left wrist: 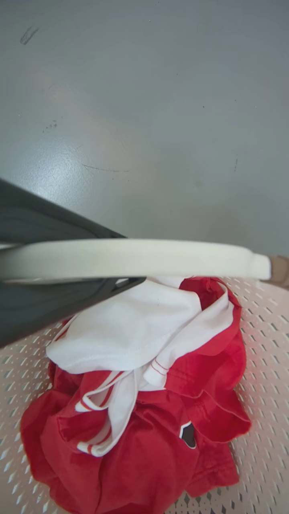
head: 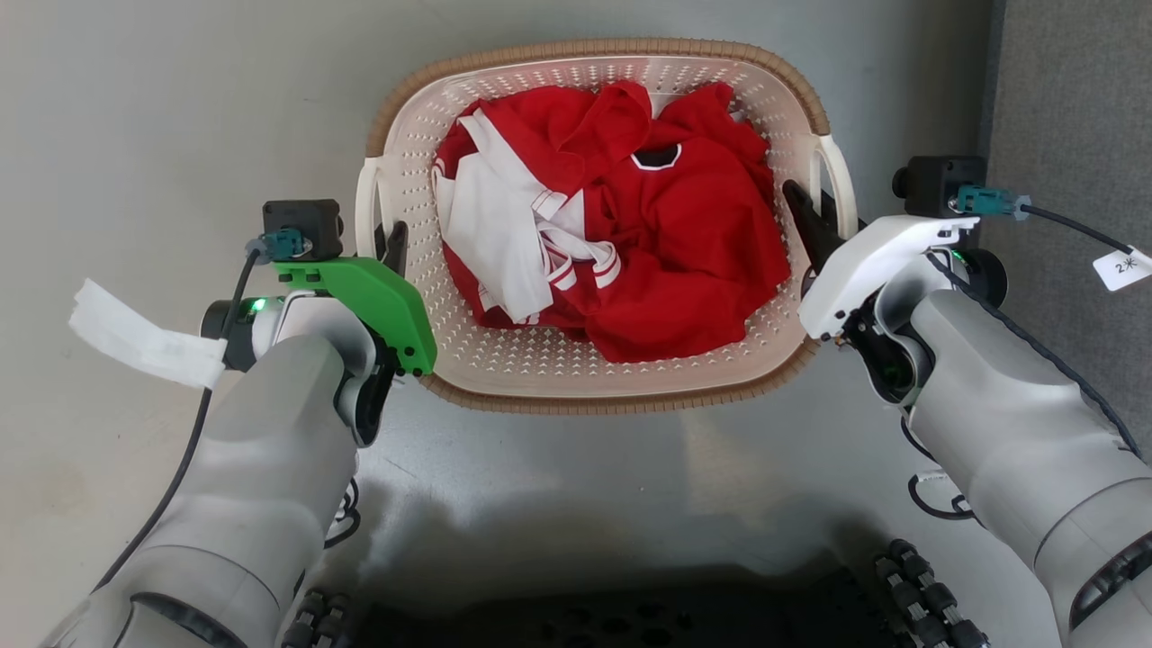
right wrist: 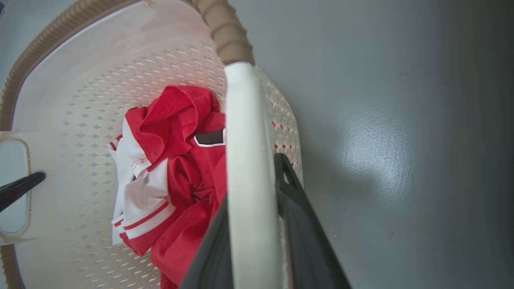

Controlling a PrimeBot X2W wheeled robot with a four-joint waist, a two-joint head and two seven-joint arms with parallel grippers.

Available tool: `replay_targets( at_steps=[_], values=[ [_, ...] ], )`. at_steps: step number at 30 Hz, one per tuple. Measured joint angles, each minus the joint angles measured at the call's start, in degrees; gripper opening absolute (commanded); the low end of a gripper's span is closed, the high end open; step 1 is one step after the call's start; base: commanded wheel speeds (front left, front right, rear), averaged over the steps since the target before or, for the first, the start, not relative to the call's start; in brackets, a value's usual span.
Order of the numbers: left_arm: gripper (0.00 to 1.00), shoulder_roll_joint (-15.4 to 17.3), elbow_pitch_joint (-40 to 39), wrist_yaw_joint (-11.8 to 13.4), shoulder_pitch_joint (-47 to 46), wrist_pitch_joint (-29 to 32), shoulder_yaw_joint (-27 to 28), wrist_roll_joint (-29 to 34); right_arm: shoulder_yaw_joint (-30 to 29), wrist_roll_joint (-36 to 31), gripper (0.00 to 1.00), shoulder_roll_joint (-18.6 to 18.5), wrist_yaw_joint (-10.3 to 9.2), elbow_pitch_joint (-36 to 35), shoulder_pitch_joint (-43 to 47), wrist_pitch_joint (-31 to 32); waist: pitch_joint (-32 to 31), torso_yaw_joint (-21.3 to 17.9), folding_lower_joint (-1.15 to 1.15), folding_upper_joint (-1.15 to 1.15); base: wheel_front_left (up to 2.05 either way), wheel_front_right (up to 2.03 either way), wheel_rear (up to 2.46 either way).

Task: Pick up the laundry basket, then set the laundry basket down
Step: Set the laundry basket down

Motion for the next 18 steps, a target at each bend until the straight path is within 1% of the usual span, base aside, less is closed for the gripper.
replay_targets(
  at_steps=[3, 4, 5, 6, 7, 8, 18],
  values=[
    [0.0, 0.01, 0.01, 0.01, -0.02, -0.01, -0.34, -0.37, 0.34, 0.33, 0.0, -0.09, 0.0, 0.03, -0.01, -0.02, -0.02, 0.07, 0.0, 0.0, 0.0, 0.0, 0.0],
    [0.0, 0.01, 0.01, 0.01, -0.02, -0.01, -0.44, -0.47, 0.44, 0.55, 0.11, -0.09, 0.0, 0.09, -0.02, -0.03, -0.04, 0.08, 0.0, 0.0, 0.0, 0.0, 0.0],
    [0.06, 0.01, 0.02, 0.02, -0.02, -0.01, -0.54, -0.48, 0.55, 0.68, 0.47, -0.09, 0.01, 0.13, -0.02, -0.16, -0.05, 0.1, 0.0, 0.0, 0.0, 0.0, 0.0],
    [0.33, 0.02, 0.07, 0.07, -0.02, -0.01, -0.6, -0.49, 0.7, 0.71, 1.0, -0.11, 0.16, 0.15, -0.02, -0.18, -0.07, 0.1, 0.0, 0.0, 0.0, 0.0, 0.0],
    [0.91, 0.13, 0.19, 0.36, -0.04, -0.02, -0.69, -0.49, 0.93, 0.71, 1.0, -0.16, 0.43, 0.14, -0.04, -0.18, -0.1, 0.1, 0.0, 0.0, 0.0, 0.0, 0.0],
    [1.0, 0.29, 0.25, 0.53, -0.04, 0.0, -0.7, -0.59, 1.19, 0.75, 1.0, -0.08, 0.74, 0.13, -0.04, -0.19, -0.13, 0.1, 0.0, 0.0, 0.0, 0.0, 0.0],
    [1.0, 0.51, 0.48, 0.53, -0.05, 0.01, -1.45, -2.35, 2.52, 1.76, 1.0, 0.24, 0.77, 0.12, -0.46, -0.46, -0.76, -0.06, 0.0, 0.0, 0.0, 0.0, 0.0]
  ],
)
